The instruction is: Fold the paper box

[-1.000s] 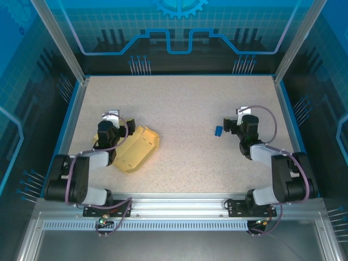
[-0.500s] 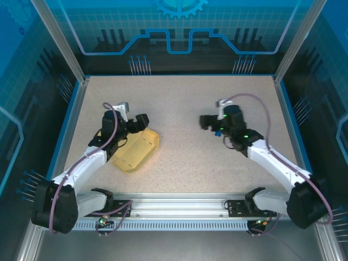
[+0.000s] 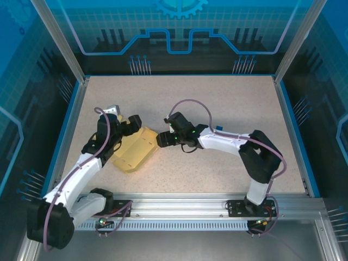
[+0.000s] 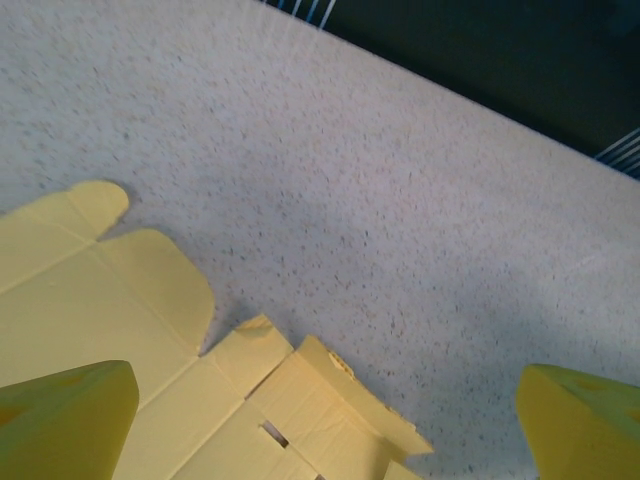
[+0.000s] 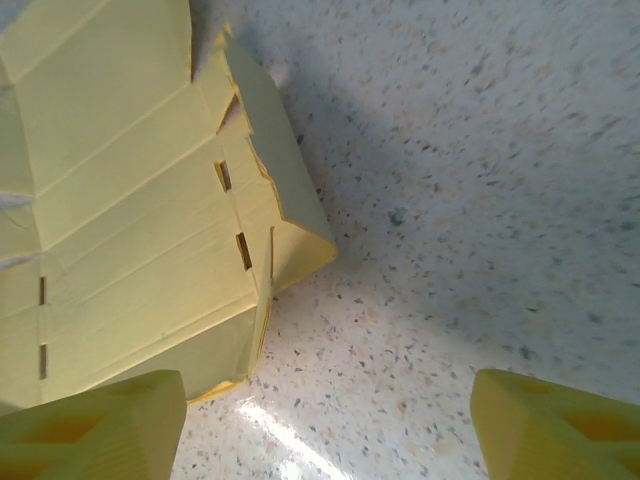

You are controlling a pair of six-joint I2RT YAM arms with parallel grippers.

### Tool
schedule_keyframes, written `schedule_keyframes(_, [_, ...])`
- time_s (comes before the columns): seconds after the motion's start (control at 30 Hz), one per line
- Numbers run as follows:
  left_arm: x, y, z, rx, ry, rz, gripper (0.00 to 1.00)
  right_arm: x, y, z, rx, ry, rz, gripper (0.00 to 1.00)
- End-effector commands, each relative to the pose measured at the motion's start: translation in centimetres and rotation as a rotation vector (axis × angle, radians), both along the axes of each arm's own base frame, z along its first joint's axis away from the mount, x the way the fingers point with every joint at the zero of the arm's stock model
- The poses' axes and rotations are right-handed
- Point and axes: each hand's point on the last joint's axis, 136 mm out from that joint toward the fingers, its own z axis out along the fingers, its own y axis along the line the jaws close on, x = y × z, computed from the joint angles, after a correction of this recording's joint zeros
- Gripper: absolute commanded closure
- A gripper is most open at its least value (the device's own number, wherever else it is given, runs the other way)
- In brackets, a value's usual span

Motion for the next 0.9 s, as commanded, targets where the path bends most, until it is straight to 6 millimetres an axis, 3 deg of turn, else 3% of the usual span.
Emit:
schedule_keyframes(0.0, [-0.9, 1.6, -0.2, 0.018, -0.004, 0.072, 0.01, -0.2, 2.8, -0.3, 0.104, 0.071, -0.012, 0.28])
schedule_keyframes(0.2, [-1.0, 1.8, 0.0, 0.021, -0.008, 0.078, 0.01, -0.6, 5.4, -2.5, 0.157, 0.156, 0.000, 0.40])
schedule_keyframes(0.37, [-1.0, 1.7, -0.2, 0.014, -0.005, 0.077, 0.01, -0.6, 6.7, -3.7, 0.178, 0.189, 0.018, 0.65])
schedule_keyframes(0.5, [-1.2, 1.7, -0.1, 0.006, -0.003, 0.073, 0.01, -0.1, 6.7, -3.2, 0.158, 0.158, 0.035, 0.82])
schedule_keyframes(0.7, [-1.4, 0.5, 1.4, -0.083, -0.035, 0.034, 0.02, 1.6, 2.5, -0.8, 0.085, 0.073, 0.037, 0.93])
schedule_keyframes(0.87, [-1.4, -1.4, 3.1, -0.169, -0.083, -0.048, 0.04, 1.6, -4.1, 2.3, -0.011, -0.004, 0.102, 0.94])
